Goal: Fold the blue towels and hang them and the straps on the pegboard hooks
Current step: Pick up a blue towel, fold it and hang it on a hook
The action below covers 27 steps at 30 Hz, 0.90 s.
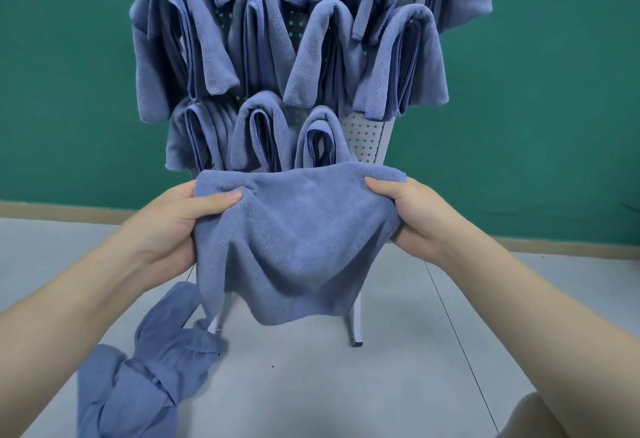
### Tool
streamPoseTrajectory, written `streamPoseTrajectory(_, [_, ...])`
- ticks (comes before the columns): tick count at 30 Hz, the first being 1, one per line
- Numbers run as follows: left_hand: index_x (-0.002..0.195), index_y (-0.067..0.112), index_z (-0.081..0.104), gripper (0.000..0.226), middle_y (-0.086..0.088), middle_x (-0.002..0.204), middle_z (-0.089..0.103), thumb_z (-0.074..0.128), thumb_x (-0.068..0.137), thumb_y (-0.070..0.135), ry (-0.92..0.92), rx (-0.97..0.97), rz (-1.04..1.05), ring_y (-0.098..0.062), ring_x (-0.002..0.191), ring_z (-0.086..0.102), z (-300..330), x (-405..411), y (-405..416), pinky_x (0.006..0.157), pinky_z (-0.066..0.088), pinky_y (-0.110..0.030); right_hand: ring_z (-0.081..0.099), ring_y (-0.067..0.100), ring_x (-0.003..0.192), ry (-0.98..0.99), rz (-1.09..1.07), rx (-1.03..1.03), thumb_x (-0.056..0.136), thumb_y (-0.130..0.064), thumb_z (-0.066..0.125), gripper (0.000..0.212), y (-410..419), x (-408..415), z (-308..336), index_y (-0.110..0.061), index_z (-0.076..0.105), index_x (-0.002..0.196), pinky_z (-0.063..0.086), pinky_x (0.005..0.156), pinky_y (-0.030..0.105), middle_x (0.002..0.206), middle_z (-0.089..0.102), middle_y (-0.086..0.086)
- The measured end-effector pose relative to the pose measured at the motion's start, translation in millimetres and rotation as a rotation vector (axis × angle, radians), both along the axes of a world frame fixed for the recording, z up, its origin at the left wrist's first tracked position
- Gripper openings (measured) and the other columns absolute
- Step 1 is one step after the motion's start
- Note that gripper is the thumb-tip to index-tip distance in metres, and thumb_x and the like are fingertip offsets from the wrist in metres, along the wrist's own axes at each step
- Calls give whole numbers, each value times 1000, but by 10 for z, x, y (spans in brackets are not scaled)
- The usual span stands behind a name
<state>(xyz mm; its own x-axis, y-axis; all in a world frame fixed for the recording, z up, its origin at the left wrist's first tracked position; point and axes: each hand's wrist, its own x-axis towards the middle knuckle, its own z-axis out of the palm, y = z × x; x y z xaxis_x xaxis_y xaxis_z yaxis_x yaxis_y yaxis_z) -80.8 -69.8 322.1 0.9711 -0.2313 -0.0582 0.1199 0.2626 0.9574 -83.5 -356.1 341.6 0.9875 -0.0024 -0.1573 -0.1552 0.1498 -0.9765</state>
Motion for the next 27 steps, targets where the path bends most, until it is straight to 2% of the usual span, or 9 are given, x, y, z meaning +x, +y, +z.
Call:
streamPoseTrajectory(3, [128,3,67,50,-16,124,73,70,83,23,-5,5,0,-23,102,74,4,9,8,79,62,-31,76,19,96,-3,27,11,106,-19,55,21,-19,3,13,-13,69,120,59,75,32,112,78,7])
streamPoseTrajectory(6, [126,6,68,38,-13,121,74,62,92,22,1,-7,-8,-20,101,74,22,-16,-3,78,62,-29,77,17,85,15,32,30,108,-24,53,21,3,-2,26,-13,71,102,60,67,26,100,80,6])
streamPoseTrajectory(8, [125,7,68,35,-12,119,75,59,95,24,13,4,-14,-20,99,75,32,-36,-17,77,63,-29,77,17,84,17,33,10,108,-29,53,25,23,-6,32,-15,70,96,61,72,29,96,80,5])
streamPoseTrajectory(13, [107,13,68,28,-13,106,76,64,92,36,79,10,42,-21,89,75,56,-58,-57,76,63,-32,74,21,108,20,59,-38,106,-40,55,35,46,-6,29,-12,72,119,56,98,39,114,78,7])
streamPoseTrajectory(18, [79,21,57,19,-4,77,69,67,86,36,89,-65,56,-14,67,70,69,-69,-88,64,60,-24,70,22,118,16,82,65,106,-37,55,41,20,13,11,-7,68,130,55,100,39,124,75,9])
streamPoseTrajectory(20, [85,20,60,19,-7,84,70,67,88,37,76,-66,55,-17,75,71,66,-55,-74,71,61,-29,71,20,115,9,91,82,106,-35,55,36,14,12,12,-9,70,126,56,94,36,122,75,8])
streamPoseTrajectory(23, [109,10,68,30,-13,111,75,65,92,34,32,-23,51,-25,99,73,44,-40,-44,86,61,-35,74,17,101,-7,67,71,105,-28,57,21,11,11,4,-17,71,115,57,78,32,114,78,3])
streamPoseTrajectory(25, [124,9,68,36,-13,121,74,63,94,27,-9,-17,73,-25,108,72,47,-46,-54,88,60,-35,71,19,96,-30,48,65,105,-19,56,18,10,19,2,-16,69,117,54,71,28,111,76,2])
streamPoseTrajectory(27, [128,11,67,38,-9,122,75,62,93,22,-40,-53,86,-21,109,73,46,-43,-62,86,62,-31,61,23,93,-45,52,56,104,-13,56,17,21,24,1,-17,68,115,47,71,29,106,72,5])
